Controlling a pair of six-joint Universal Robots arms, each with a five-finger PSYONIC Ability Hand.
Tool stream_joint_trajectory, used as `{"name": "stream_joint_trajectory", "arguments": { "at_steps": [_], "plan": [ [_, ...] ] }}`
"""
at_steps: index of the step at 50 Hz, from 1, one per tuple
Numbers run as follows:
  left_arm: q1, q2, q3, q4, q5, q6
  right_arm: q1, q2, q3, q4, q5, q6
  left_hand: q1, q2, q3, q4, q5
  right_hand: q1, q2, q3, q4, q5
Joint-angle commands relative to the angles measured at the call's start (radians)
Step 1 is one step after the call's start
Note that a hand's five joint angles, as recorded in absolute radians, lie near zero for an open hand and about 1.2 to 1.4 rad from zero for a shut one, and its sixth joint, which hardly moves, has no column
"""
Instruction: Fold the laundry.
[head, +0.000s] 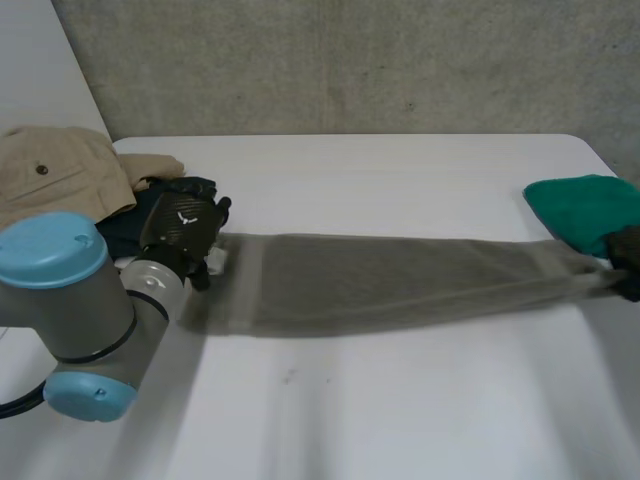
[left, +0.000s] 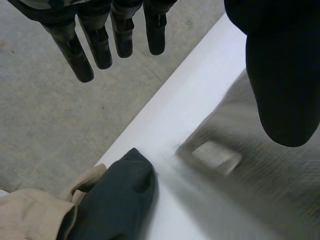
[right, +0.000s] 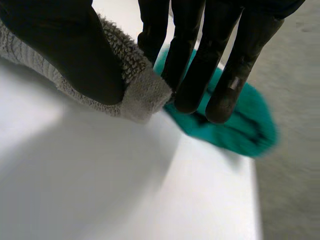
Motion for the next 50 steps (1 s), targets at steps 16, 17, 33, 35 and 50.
{"name": "stream_joint_trajectory", "arguments": {
  "at_steps": [16, 17, 33, 35, 50],
  "plan": [
    [0.077, 0.141, -0.09, -0.009, 0.032, -0.081, 0.269, -0.109, -0.074, -0.153, -0.2, -0.084, -0.056, -0.037, -0.042, -0.033, -0.035, 0.421, 0.221, 0.216, 0.21, 0.254],
    [0.081, 0.147, -0.09, -0.012, 0.032, -0.087, 0.314, -0.109, -0.08, -0.169, -0.201, -0.078, -0.056, -0.037, -0.042, -0.033, -0.035, 0.421, 0.221, 0.216, 0.21, 0.254],
    [0.078, 0.148, -0.097, -0.018, 0.035, -0.094, 0.916, 0.294, -0.346, -0.256, -0.237, -0.048, -0.056, -0.037, -0.042, -0.033, -0.035, 0.421, 0.221, 0.216, 0.21, 0.254],
    [0.073, 0.141, -0.096, -0.017, 0.035, -0.095, 0.926, 0.326, -0.361, -0.255, -0.235, -0.048, -0.056, -0.037, -0.042, -0.033, -0.035, 0.421, 0.221, 0.216, 0.21, 0.254],
    [-0.097, 0.092, -0.013, -0.006, 0.029, -0.1, 0.924, 0.16, -0.298, -0.192, 0.067, 0.11, -0.059, -0.04, -0.045, -0.036, -0.038, -0.801, -1.001, -1.006, -1.012, -0.968]
  ]
}}
